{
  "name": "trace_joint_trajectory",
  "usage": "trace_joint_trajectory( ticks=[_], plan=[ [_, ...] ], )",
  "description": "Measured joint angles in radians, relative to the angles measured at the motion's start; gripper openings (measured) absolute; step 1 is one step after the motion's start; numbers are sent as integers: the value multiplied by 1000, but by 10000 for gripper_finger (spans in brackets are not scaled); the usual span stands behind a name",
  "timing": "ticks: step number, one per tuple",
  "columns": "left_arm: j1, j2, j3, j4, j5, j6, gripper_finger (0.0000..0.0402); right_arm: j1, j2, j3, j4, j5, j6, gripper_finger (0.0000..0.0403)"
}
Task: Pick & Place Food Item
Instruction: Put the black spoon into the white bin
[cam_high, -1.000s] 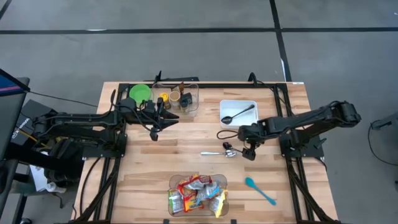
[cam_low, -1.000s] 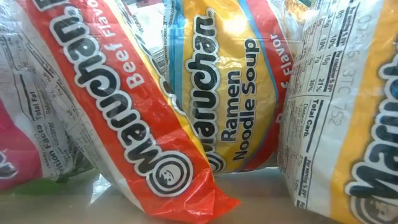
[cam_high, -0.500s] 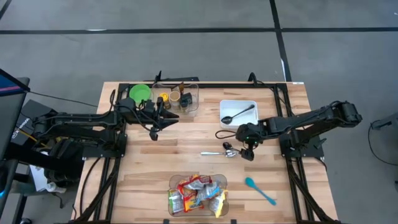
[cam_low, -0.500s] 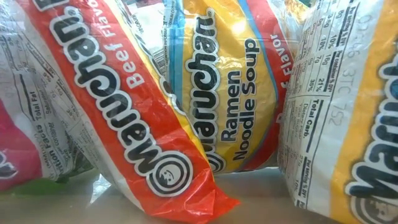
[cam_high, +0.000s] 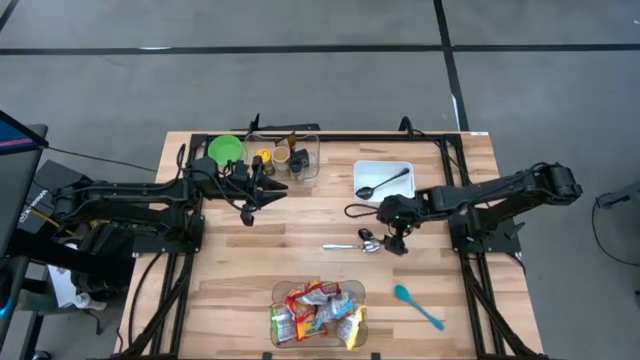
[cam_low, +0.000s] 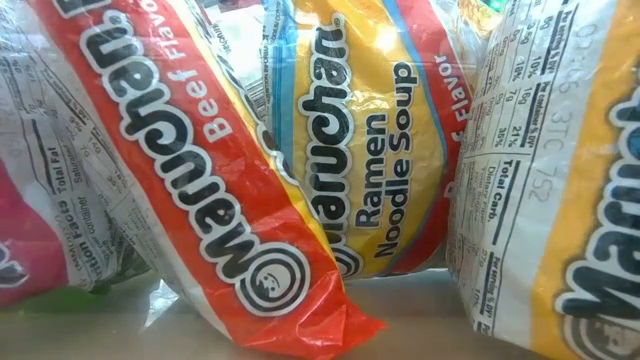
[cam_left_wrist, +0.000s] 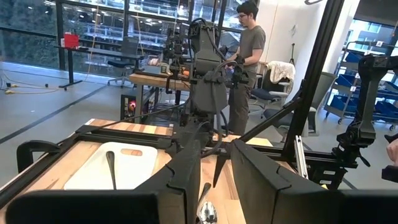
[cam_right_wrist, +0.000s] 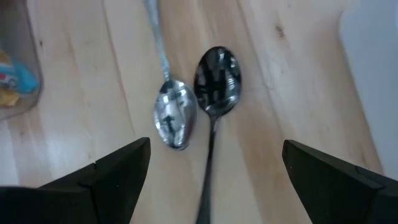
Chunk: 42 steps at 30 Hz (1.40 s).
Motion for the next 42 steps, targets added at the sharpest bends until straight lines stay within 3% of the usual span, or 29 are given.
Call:
trace_joint_trajectory(
  ticks=[5, 13, 26, 35, 42],
  plan=[
    [0, 0, 0, 0, 0, 0, 85, -16, 0, 0, 0, 7, -45, 358],
    [0, 0, 0, -1, 0, 0, 85, -7, 0, 0, -49, 161, -82, 358],
    [0, 0, 0, -10, 0, 8, 85, 6, 94, 0, -144, 155, -33, 346],
    [0, 0, 0, -11, 0, 10, 85, 4, 201, 0, -78, 146, -67, 313],
    [0, 0, 0, -9, 0, 10, 85, 4, 193, 0, -78, 99, -69, 311]
  ],
)
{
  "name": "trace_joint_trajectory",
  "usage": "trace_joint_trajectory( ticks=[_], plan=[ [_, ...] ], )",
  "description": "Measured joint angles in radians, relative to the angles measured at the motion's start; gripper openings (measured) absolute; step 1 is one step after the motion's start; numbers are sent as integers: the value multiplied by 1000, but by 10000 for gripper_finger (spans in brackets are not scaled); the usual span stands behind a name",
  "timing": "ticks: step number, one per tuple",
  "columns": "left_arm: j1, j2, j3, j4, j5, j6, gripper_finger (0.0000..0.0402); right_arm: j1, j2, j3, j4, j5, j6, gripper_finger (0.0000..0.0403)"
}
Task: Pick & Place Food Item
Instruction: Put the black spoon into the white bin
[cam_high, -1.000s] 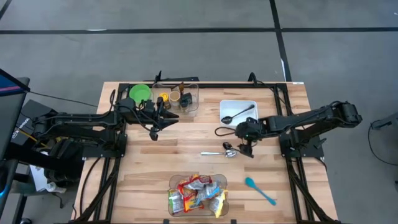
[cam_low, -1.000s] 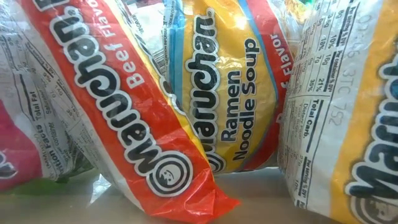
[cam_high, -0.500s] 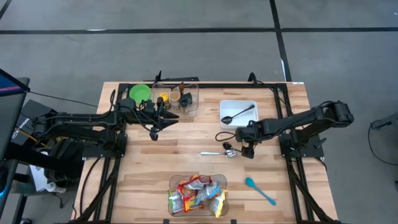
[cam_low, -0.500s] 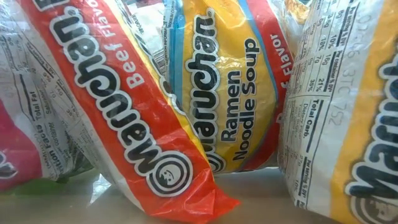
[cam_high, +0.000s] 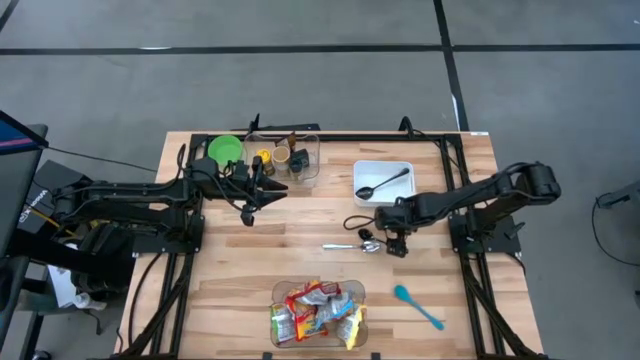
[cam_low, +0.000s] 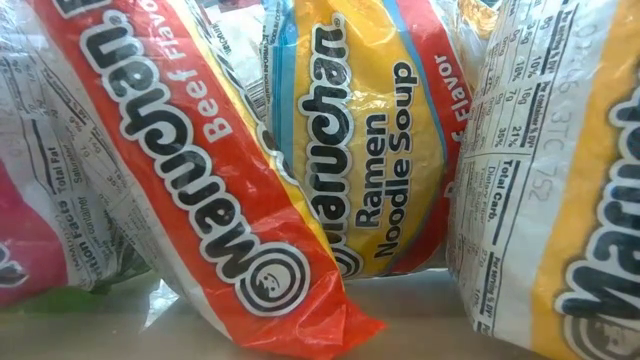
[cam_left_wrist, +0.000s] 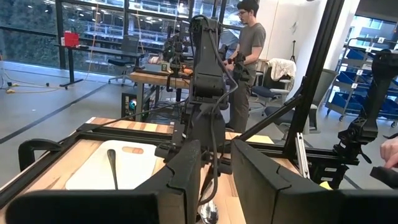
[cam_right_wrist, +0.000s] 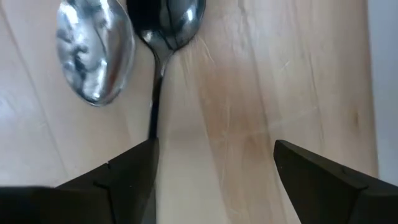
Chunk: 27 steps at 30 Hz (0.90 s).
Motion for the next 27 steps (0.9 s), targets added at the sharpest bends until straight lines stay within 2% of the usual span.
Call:
trace_joint_trajectory(
  ticks=[6, 14, 22, 27],
  plan=[
    [0, 0, 0, 3, 0, -1, 85, 1, -42, 0, 13, -1, 25, 311],
    [0, 0, 0, 3, 0, -2, 85, 58, -17, 0, 67, -25, 104, 310],
    [0, 0, 0, 4, 0, -2, 85, 96, -17, 0, 76, 56, 120, 310],
    [0, 0, 0, 3, 0, -2, 85, 109, -17, 0, 80, 62, 120, 310]
  ],
)
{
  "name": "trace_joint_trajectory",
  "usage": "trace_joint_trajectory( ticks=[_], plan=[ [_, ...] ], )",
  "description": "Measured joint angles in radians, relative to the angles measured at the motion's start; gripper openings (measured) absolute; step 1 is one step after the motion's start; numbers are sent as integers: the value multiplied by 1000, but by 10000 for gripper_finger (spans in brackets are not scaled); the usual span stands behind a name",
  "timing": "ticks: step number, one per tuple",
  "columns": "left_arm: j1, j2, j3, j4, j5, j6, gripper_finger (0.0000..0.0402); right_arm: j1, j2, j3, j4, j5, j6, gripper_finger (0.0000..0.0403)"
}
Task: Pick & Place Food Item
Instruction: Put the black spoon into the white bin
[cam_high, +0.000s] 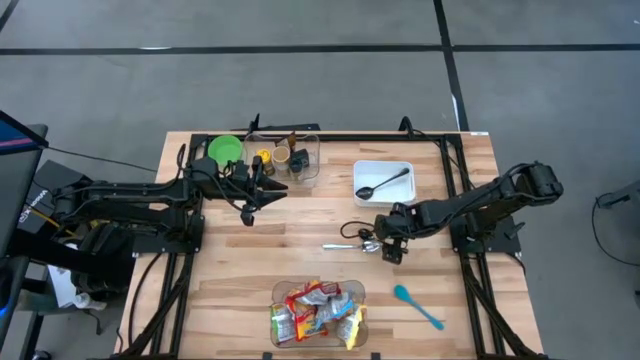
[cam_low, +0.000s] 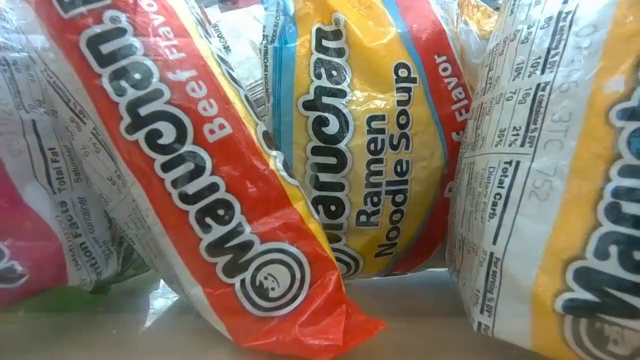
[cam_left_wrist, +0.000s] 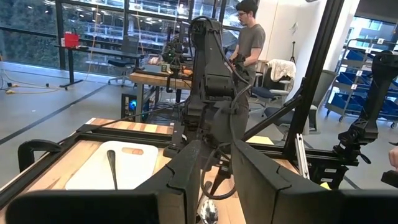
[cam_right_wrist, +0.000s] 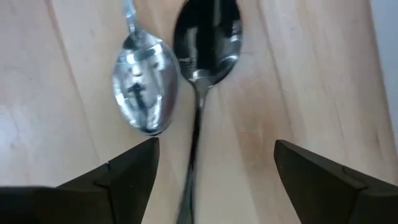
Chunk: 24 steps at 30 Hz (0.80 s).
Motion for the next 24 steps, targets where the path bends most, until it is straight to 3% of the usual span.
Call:
trace_joint_trajectory(
  ticks=[11, 24],
  plan=[
    [0, 0, 0, 0, 0, 0, 85, 39, 0, 0, 28, 0, 8, 276],
    [0, 0, 0, 0, 0, 0, 85, 85, 20, 0, 24, 47, 62, 274]
  ],
)
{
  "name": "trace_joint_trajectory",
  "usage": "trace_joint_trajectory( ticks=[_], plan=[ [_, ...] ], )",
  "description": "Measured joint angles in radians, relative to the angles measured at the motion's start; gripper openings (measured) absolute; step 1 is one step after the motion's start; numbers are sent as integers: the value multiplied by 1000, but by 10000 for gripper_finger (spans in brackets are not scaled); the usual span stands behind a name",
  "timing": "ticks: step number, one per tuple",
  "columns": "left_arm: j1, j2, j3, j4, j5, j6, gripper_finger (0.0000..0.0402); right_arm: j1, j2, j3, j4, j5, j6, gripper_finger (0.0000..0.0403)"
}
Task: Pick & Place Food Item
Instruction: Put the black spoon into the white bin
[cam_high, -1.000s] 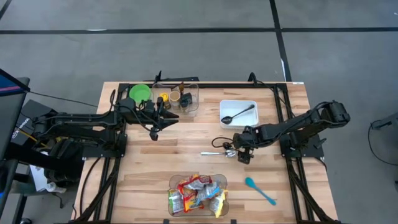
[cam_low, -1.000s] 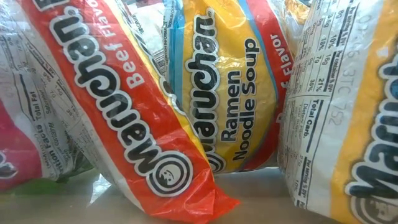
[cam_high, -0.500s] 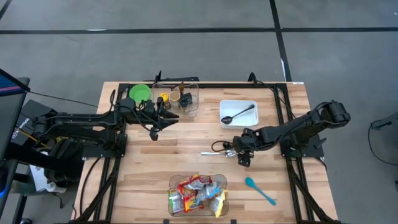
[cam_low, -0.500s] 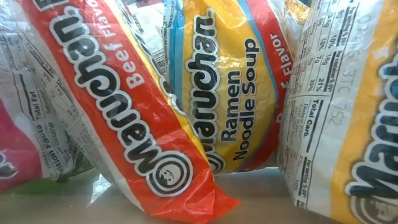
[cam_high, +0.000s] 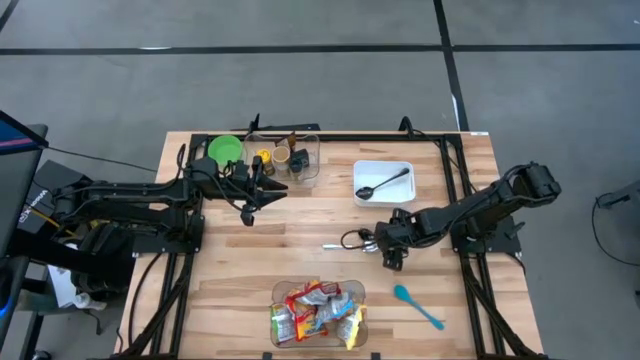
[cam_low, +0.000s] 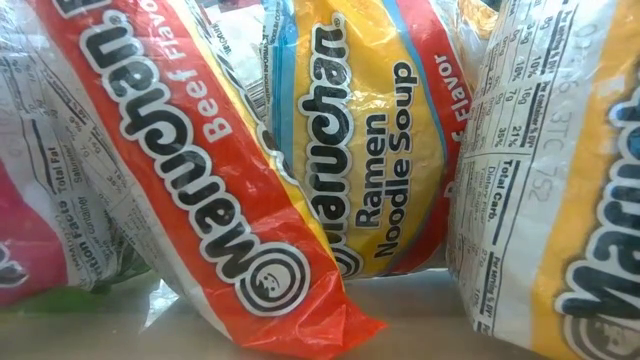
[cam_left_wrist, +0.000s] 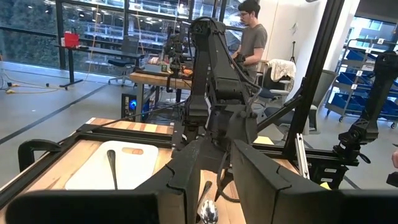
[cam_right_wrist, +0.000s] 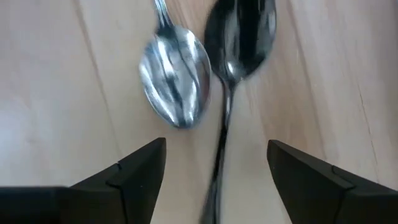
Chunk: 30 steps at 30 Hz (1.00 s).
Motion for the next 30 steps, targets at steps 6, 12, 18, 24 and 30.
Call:
trace_joint_trajectory(
  ticks=[6, 12, 18, 24, 30],
  plan=[
    [0, 0, 0, -1, 0, 0, 85, -1, 79, 5, -1, -2, 9, 273],
    [0, 0, 0, -1, 0, 0, 85, -1, 54, 1, 0, -15, -1, 261],
    [0, 0, 0, -1, 0, 0, 85, -9, 26, -2, -9, -70, -19, 204],
    [0, 0, 0, -1, 0, 0, 85, -26, 30, -2, -8, -82, -19, 149],
    [0, 0, 0, -1, 0, 0, 85, -32, 30, -2, -8, -74, -19, 115]
  ],
)
